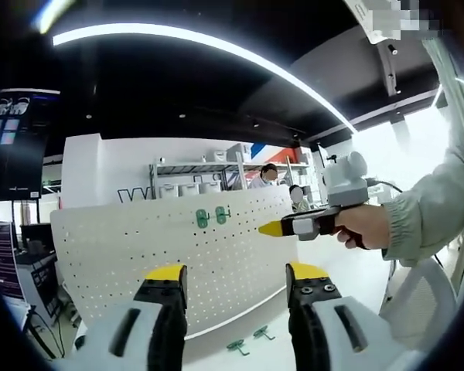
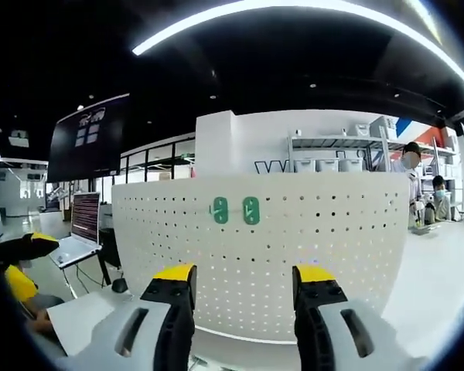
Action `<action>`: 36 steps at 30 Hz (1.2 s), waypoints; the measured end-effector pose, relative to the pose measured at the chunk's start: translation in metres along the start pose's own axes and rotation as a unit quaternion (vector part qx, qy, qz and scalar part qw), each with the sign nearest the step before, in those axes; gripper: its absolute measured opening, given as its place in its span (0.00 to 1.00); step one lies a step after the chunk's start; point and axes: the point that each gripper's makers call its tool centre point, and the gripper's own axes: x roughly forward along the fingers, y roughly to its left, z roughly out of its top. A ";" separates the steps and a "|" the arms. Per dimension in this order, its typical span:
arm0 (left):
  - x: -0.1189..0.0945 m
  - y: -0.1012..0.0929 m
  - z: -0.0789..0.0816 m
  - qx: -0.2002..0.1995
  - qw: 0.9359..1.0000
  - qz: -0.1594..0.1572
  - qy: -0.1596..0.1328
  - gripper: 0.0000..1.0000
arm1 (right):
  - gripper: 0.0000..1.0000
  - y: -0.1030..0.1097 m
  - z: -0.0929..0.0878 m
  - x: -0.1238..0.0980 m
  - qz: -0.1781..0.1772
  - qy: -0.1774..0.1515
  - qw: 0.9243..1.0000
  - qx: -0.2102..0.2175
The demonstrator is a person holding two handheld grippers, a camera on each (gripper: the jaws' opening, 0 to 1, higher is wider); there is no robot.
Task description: Insert the hook assembly into the mounting plate slot until the hook locks in place.
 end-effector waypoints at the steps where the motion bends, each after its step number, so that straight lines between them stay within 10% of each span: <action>1: 0.001 0.000 -0.001 0.000 1.000 0.000 0.001 0.53 | 0.50 0.001 -0.001 -0.002 0.002 0.001 1.000 0.001; 36: 0.051 -0.009 -0.047 0.010 0.995 -0.073 0.065 0.50 | 0.48 0.003 -0.057 -0.074 0.023 0.056 0.998 0.023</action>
